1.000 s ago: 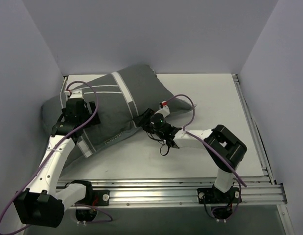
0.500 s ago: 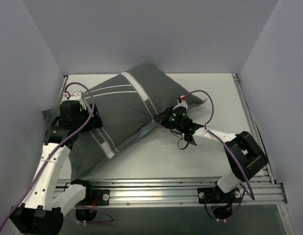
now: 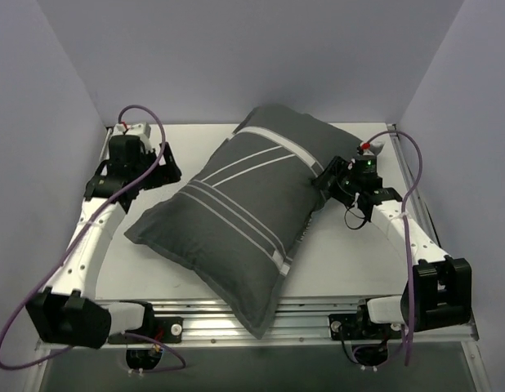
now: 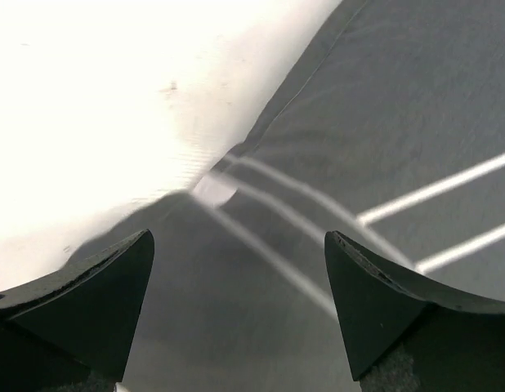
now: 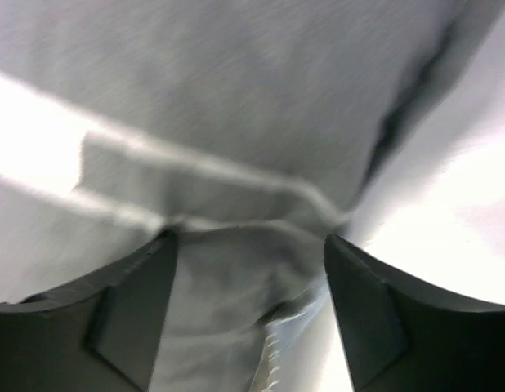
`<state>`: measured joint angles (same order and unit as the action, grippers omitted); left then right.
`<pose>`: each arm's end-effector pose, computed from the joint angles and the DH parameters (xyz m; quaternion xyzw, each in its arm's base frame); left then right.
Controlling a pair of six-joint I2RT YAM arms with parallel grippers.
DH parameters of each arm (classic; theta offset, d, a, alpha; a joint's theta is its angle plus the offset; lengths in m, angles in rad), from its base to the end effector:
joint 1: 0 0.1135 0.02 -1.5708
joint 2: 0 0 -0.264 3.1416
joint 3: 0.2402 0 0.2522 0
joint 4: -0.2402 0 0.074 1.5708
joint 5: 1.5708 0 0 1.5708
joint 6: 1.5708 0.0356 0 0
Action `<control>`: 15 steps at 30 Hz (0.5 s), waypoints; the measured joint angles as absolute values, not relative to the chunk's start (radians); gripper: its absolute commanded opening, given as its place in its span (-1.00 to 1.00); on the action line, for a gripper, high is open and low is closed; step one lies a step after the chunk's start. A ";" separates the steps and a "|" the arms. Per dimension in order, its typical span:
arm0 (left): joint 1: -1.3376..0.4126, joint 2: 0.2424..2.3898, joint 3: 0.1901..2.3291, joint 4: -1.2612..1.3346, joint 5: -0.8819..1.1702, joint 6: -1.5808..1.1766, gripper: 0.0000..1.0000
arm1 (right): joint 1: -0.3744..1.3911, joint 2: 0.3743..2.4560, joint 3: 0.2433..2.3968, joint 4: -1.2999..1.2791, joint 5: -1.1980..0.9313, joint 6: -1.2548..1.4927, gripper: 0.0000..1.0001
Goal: Remove the pillowcase from the pillow
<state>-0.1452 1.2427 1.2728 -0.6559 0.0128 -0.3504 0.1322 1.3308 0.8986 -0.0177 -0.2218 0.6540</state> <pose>0.2639 -0.0391 0.3666 -0.0883 0.8860 -0.1172 0.4398 0.2990 0.0477 0.2745 0.1603 0.8285 0.2890 0.4521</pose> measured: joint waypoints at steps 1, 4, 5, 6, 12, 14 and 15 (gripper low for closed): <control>-0.149 1.279 1.274 -0.632 0.031 -0.360 0.88 | 0.134 1.316 0.907 -0.031 -0.231 0.650 0.52; -0.167 1.386 1.274 -0.565 0.089 -0.388 0.88 | 0.140 1.279 0.928 -0.047 -0.247 0.645 0.61; -0.177 1.417 1.271 -0.546 0.111 -0.400 0.88 | 0.144 1.270 0.934 -0.051 -0.253 0.644 0.63; -0.187 1.439 1.261 -0.521 0.132 -0.415 0.88 | 0.145 1.266 0.939 -0.051 -0.258 0.641 0.64; -0.317 1.449 1.114 -0.420 0.204 -0.520 0.88 | 0.155 1.285 0.942 -0.049 -0.314 0.628 0.69; -0.373 1.401 1.042 -0.391 0.204 -0.566 0.88 | 0.168 1.303 0.942 -0.047 -0.328 0.625 0.71; -0.405 1.366 1.009 -0.387 0.202 -0.588 0.88 | 0.179 1.314 0.942 -0.046 -0.332 0.621 0.71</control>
<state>-0.4053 1.3659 1.0092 -0.3874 0.2024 -0.5877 0.1787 1.3136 0.9424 -0.0456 -0.3325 0.6209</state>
